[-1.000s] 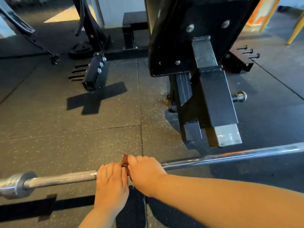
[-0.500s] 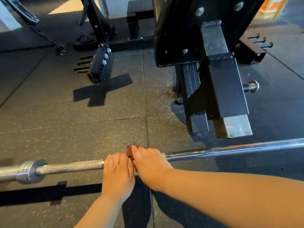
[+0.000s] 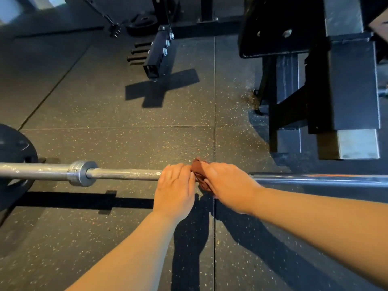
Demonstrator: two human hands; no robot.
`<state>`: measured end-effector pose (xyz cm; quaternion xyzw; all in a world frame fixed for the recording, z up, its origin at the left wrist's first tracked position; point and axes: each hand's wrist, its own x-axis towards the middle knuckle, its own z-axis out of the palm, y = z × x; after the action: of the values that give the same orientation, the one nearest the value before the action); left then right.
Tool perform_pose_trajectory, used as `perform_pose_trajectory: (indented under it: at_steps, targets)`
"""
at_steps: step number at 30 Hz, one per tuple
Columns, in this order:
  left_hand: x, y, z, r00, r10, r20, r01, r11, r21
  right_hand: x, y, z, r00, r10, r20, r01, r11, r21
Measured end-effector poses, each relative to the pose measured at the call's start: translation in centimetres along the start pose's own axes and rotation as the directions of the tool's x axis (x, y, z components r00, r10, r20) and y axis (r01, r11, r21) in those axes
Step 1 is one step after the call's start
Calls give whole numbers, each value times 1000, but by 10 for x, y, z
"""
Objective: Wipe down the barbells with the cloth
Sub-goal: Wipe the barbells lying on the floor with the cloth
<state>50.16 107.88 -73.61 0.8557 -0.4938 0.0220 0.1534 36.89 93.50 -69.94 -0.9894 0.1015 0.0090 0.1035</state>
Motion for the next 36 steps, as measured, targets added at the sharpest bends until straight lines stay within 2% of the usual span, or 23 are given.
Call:
perform_pose_trajectory:
  at_steps: [2, 4, 8, 12, 16, 18, 20, 22, 26, 29, 32, 36]
  targets:
    - [-4, -11, 2, 995, -83, 47, 78, 993, 87, -13, 13, -6, 1000, -6, -10, 6, 999, 35]
    - [-4, -15, 6, 985, -129, 117, 109, 981, 161, -20, 12, -8, 996, 61, -59, -58, 997, 46]
    - [2, -1, 5, 978, -207, 15, 206, 977, 52, 1, -16, 7, 982, 152, -114, -158, 987, -44]
    - [-2, -10, 3, 992, -129, 2, 129, 991, 45, 18, -27, 18, 991, 74, -108, -83, 993, -81]
    - [-4, -17, -2, 997, -67, -24, 68, 997, 21, 3, 1, 1, 998, -53, -15, 53, 998, -19]
    - [-3, -17, 1, 998, -62, -32, 63, 997, 43, -3, 6, -4, 999, -13, -35, 13, 1000, -19]
    - [-2, -12, 4, 996, -84, -19, 86, 993, 76, 1, -6, -4, 991, 23, -135, -35, 995, -88]
    - [-2, -10, 4, 994, -102, -39, 105, 992, 71, 15, -24, 0, 988, 71, -138, -88, 988, -123]
    - [-2, -16, -3, 998, -54, 15, 53, 997, 51, 29, -37, 10, 995, 71, -67, -71, 997, -4]
    - [-6, -24, -9, 999, -35, -19, 35, 999, -14, 16, -13, 2, 999, -32, 1, 32, 994, 101]
    - [-13, -39, -12, 983, -162, -81, 159, 986, -38, 0, 9, -5, 1000, 6, 1, -7, 999, 41]
    - [-12, -37, -8, 957, -286, -54, 283, 957, -63, 10, -11, 7, 992, 113, -51, -116, 991, -59]
